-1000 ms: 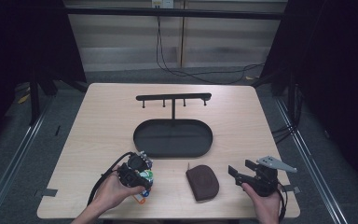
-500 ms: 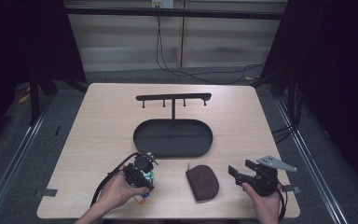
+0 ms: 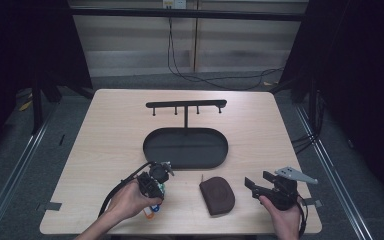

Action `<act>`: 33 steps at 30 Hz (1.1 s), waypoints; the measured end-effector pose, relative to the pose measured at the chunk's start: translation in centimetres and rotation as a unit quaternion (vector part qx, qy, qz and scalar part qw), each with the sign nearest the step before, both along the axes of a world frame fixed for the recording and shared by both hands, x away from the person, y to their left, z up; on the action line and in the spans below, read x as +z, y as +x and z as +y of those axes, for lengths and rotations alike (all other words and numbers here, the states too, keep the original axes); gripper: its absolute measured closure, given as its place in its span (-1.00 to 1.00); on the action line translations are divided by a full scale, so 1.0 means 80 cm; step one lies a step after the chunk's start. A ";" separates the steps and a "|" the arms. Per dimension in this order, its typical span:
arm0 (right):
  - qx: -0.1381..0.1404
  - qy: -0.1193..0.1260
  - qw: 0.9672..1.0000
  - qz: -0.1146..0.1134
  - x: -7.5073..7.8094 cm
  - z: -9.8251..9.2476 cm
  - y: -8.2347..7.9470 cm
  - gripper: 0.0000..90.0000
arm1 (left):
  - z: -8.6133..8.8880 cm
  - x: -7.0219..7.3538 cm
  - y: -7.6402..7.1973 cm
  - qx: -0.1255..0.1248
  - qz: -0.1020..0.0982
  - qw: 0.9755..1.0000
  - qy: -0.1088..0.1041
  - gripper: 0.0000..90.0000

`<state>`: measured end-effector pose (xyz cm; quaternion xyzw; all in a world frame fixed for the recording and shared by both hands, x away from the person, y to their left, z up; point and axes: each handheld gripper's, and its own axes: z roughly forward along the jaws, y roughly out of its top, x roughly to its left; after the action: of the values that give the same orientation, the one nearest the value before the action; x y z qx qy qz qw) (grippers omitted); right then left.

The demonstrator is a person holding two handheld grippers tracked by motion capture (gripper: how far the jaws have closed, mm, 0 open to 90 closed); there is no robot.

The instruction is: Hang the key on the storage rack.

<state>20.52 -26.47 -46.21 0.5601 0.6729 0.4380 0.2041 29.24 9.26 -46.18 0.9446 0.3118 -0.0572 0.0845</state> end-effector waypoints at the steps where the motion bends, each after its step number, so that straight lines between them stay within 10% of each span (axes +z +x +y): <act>1: -0.001 0.000 1.000 0.000 0.000 0.000 0.000 -0.49 | 0.000 0.000 0.002 -0.004 0.005 1.000 0.003 0.88; 10: 0.000 -0.002 1.000 0.001 0.000 0.000 0.000 -0.49 | -0.011 0.001 0.005 -0.018 0.012 0.999 0.032 0.93; 33: -0.001 -0.001 1.000 -0.005 0.002 -0.001 -0.001 -0.66 | -0.001 0.029 0.005 -0.046 0.013 0.999 0.024 0.94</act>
<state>20.48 -26.51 -46.05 0.5584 0.6717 0.4399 0.2086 29.65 9.15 -43.82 0.9589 0.2705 -0.0656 0.0556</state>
